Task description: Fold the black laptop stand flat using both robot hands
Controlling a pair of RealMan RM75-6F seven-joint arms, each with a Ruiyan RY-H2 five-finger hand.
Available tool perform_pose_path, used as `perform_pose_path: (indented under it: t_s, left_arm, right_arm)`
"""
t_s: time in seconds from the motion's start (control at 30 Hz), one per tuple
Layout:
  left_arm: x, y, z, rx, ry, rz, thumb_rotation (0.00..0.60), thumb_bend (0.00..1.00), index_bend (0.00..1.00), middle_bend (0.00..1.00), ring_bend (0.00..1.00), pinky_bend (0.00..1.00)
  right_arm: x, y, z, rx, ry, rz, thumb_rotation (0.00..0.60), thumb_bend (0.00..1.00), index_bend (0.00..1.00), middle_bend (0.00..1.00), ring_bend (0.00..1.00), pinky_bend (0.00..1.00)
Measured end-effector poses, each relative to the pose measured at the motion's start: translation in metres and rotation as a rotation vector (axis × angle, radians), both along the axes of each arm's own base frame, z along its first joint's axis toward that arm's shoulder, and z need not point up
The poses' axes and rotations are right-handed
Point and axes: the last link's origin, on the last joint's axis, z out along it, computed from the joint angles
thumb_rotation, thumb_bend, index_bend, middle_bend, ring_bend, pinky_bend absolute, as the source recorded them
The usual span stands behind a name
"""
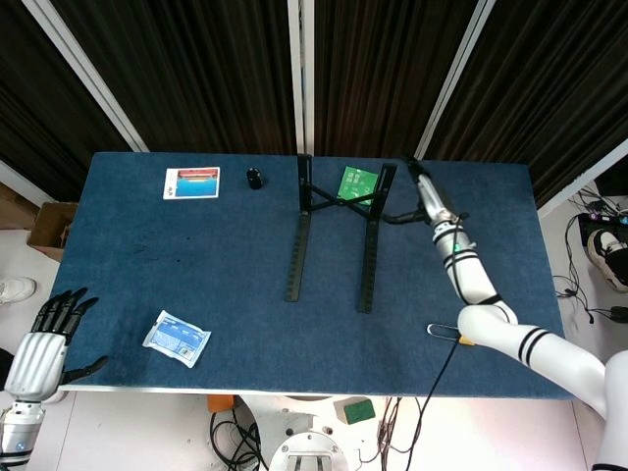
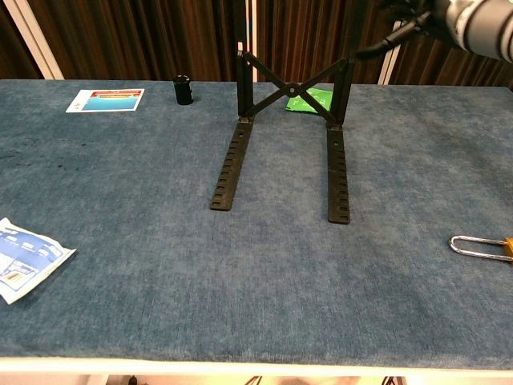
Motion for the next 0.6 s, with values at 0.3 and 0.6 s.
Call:
perform_pose_path:
  t_s: [0.3, 0.6]
  left_arm:
    - [-0.003, -0.002, 0.001, 0.001, 0.001, 0.008, 0.600, 0.11, 0.16, 0.07, 0.01, 0.09]
    - [0.003, 0.003, 0.004, 0.004, 0.017, -0.030, 0.600, 0.11, 0.16, 0.07, 0.01, 0.09]
  right_arm:
    - [0.018, 0.013, -0.023, 0.111, -0.136, 0.040, 0.600, 0.00, 0.23, 0.40, 0.14, 0.17]
    - [0.011, 0.065, -0.027, 0.302, -0.252, 0.120, 0.600, 0.00, 0.25, 0.37, 0.16, 0.19]
